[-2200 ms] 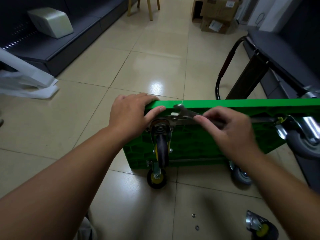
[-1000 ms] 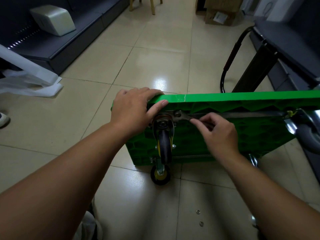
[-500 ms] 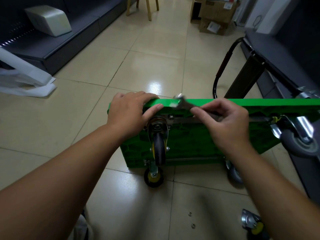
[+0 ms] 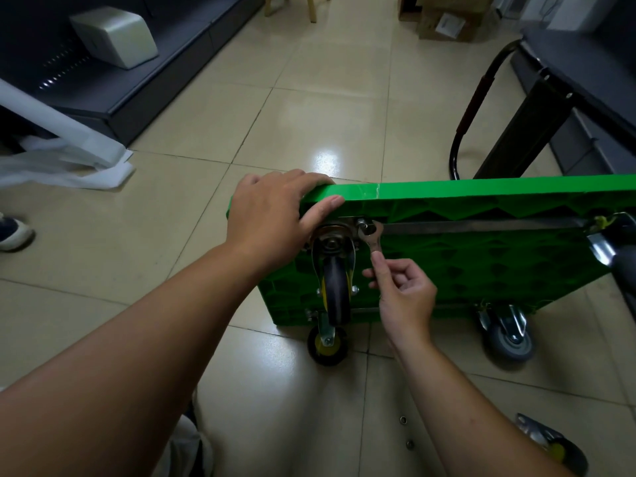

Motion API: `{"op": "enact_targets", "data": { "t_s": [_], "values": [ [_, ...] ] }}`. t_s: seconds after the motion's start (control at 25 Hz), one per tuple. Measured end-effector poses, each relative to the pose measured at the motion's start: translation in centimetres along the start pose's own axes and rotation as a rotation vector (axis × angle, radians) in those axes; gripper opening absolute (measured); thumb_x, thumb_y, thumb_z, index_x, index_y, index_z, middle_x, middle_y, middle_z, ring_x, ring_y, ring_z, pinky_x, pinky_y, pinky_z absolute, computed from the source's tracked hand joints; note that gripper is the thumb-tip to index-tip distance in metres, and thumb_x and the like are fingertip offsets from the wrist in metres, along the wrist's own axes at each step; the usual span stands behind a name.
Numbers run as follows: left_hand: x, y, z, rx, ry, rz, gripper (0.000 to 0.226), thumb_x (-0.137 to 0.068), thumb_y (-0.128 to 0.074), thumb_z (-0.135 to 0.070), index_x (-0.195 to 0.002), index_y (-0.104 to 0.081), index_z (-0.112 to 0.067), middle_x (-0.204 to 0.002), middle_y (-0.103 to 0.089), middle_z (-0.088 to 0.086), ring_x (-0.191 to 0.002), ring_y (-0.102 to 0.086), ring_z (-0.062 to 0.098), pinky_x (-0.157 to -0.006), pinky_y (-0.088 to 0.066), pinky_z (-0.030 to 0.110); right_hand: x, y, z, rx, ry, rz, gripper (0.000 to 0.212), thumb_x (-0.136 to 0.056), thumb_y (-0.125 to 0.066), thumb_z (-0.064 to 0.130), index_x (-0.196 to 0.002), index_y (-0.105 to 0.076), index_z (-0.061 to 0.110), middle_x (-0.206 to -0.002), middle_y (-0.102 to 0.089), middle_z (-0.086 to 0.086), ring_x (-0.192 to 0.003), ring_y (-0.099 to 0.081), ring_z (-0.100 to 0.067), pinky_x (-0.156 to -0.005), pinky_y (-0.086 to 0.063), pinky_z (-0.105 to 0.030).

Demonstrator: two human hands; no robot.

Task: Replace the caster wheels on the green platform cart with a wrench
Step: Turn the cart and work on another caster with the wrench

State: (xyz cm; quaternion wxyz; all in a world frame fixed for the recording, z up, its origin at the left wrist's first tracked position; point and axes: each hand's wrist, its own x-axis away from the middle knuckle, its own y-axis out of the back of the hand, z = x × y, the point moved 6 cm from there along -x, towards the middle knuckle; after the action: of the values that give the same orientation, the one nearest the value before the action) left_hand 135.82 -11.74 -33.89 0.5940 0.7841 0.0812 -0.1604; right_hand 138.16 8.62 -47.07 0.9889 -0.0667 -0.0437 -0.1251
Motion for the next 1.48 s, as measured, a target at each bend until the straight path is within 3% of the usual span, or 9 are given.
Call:
{"op": "enact_targets", "data": {
  "t_s": [0.52, 0.64, 0.76, 0.92, 1.0, 1.12, 1.24, 1.36, 1.48],
  "values": [
    [-0.1, 0.0, -0.1, -0.006, 0.007, 0.0, 0.056, -0.096, -0.032, -0.068, -0.131, -0.062, -0.035, -0.117, -0.07, -0.01, -0.102, -0.062, 0.018, -0.089, -0.036, 0.039, -1.1, -1.2, -0.5, 0.097, 0.041, 0.043, 0.018, -0.09, -0.073, 0.026, -0.083, -0.063, 0.012, -0.072, -0.072, 0.0, -0.071, -0.07, -0.012, -0.067, -0.055, -0.024],
    [-0.1, 0.1, -0.1, 0.006, 0.01, -0.001, 0.054, -0.096, -0.033, -0.067, -0.13, -0.062, -0.036, -0.118, -0.07, -0.01, -0.103, -0.062, 0.019, -0.089, -0.035, 0.038, -1.8, -0.1, 1.4, 0.236, 0.112, 0.053, 0.021, -0.087, -0.076, 0.029, -0.079, -0.062, 0.014, -0.072, -0.069, 0.003, -0.07, -0.068, -0.008, -0.065, -0.051, -0.022],
    [-0.1, 0.2, -0.2, 0.005, 0.003, -0.009, 0.051, -0.098, -0.035, -0.067, -0.129, -0.062, -0.037, -0.116, -0.069, -0.01, -0.102, -0.061, 0.018, -0.088, -0.034, 0.038, -2.7, 1.4, 6.2, 0.636, 0.314, 0.106, 0.025, -0.085, -0.077, 0.038, -0.079, -0.061, 0.019, -0.072, -0.063, 0.008, -0.066, -0.059, -0.002, -0.059, -0.045, -0.021],
    [-0.1, 0.2, -0.3, 0.006, 0.006, 0.007, 0.056, -0.095, -0.03, -0.069, -0.129, -0.062, -0.037, -0.114, -0.069, -0.011, -0.1, -0.061, 0.018, -0.086, -0.033, 0.037, -1.8, 0.3, 13.9, 1.285, 0.833, 0.086, 0.035, -0.085, -0.072, 0.047, -0.078, -0.057, 0.017, -0.065, -0.048, 0.003, -0.06, -0.042, -0.018, -0.059, -0.027, -0.028],
    [-0.1, 0.3, -0.3, 0.007, 0.004, 0.007, 0.054, -0.097, -0.032, -0.07, -0.128, -0.062, -0.037, -0.114, -0.069, -0.011, -0.099, -0.061, 0.018, -0.085, -0.031, 0.036, -0.7, -1.3, 16.5, 1.394, 1.054, 0.068, 0.038, -0.082, -0.077, 0.043, -0.072, -0.054, 0.014, -0.059, -0.042, -0.002, -0.058, -0.032, -0.019, -0.062, -0.024, -0.03],
    [-0.1, 0.4, -0.3, 0.021, 0.005, 0.006, 0.049, -0.098, -0.037, -0.066, -0.128, -0.062, -0.037, -0.114, -0.069, -0.011, -0.101, -0.06, 0.018, -0.084, -0.028, 0.034, 0.1, -2.3, 17.3, 1.45, 1.161, 0.087, 0.039, -0.078, -0.082, 0.039, -0.07, -0.055, 0.012, -0.057, -0.053, -0.009, -0.059, -0.03, -0.019, -0.062, -0.026, -0.032],
    [-0.3, 0.4, -0.3, 0.021, 0.007, 0.012, 0.051, -0.096, -0.036, -0.067, -0.129, -0.062, -0.038, -0.115, -0.068, -0.011, -0.101, -0.06, 0.018, -0.083, -0.026, 0.033, -0.3, 0.1, 16.5, 1.318, 1.006, 0.104, 0.036, -0.082, -0.079, 0.044, -0.075, -0.06, 0.014, -0.064, -0.057, -0.002, -0.06, -0.04, -0.019, -0.062, -0.029, -0.03],
    [-0.3, 0.3, -0.1, 0.013, 0.005, 0.009, 0.05, -0.097, -0.036, -0.067, -0.128, -0.062, -0.038, -0.114, -0.069, -0.011, -0.099, -0.061, 0.018, -0.082, -0.028, 0.034, -0.8, 3.8, 13.1, 0.587, 0.426, 0.101, 0.024, -0.082, -0.08, 0.037, -0.081, -0.067, 0.017, -0.074, -0.07, 0.004, -0.071, -0.065, -0.012, -0.064, -0.05, -0.024],
    [-0.3, 0.3, -0.1, 0.011, 0.004, 0.004, 0.05, -0.097, -0.036, -0.068, -0.127, -0.062, -0.038, -0.114, -0.07, -0.011, -0.099, -0.061, 0.018, -0.084, -0.03, 0.035, 0.3, 6.7, 5.4, -0.073, -0.114, -0.253, 0.025, -0.086, -0.074, 0.038, -0.08, -0.064, 0.016, -0.078, -0.075, -0.001, -0.058, -0.063, -0.006, -0.058, -0.046, -0.022]
  ]
}}
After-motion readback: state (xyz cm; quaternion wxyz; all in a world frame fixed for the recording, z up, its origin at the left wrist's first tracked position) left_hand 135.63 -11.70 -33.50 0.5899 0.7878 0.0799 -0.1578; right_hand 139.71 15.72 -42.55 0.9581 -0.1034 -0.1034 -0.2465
